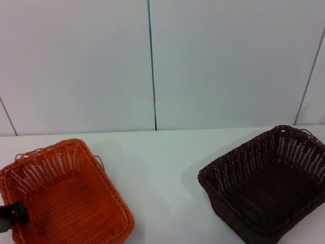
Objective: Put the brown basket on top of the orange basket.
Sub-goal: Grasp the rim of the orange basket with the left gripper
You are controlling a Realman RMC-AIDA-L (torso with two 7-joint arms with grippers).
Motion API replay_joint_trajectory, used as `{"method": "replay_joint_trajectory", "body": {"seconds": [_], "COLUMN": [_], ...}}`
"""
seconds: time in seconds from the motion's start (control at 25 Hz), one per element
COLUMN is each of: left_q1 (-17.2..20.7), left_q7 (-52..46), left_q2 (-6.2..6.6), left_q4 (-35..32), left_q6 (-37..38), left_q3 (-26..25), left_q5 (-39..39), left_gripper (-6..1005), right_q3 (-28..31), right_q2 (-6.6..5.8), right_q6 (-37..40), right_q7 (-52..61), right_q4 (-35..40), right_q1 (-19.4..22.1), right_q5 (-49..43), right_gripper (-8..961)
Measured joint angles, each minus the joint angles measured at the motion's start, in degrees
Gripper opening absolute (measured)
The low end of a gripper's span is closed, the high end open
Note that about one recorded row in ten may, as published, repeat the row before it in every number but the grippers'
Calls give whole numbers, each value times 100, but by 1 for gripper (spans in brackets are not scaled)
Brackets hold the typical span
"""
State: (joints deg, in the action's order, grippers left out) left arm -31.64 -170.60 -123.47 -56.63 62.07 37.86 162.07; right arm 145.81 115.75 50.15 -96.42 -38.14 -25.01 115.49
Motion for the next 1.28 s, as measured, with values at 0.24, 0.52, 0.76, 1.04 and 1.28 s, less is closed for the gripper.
{"method": "replay_joint_trajectory", "body": {"seconds": [0.24, 0.52, 0.76, 1.04, 1.28], "left_q1": [-32, -120, -97, -107, -91], "left_q7": [1, 1, 8, 13, 11], "left_q2": [2, 93, 120, 167, 224], "left_q4": [-20, -19, -75, -683, -979], "left_q6": [97, 385, 465, 957, 1207], "left_q3": [-29, -413, -436, -441, -448], "left_q5": [-50, -81, -308, -523, -722], "left_gripper": [160, 159, 157, 152, 152], "right_q3": [0, 0, 0, 7, 9], "right_q2": [2, 9, 9, 9, 8], "right_q6": [0, -5, -6, -6, -6], "right_q7": [0, -33, -78, -79, -80], "right_q4": [2, 18, 27, 28, 52], "right_q1": [1, 1, -2, -10, -40], "right_q5": [0, 0, 6, 9, 9], "right_gripper": [794, 793, 793, 793, 792]}}
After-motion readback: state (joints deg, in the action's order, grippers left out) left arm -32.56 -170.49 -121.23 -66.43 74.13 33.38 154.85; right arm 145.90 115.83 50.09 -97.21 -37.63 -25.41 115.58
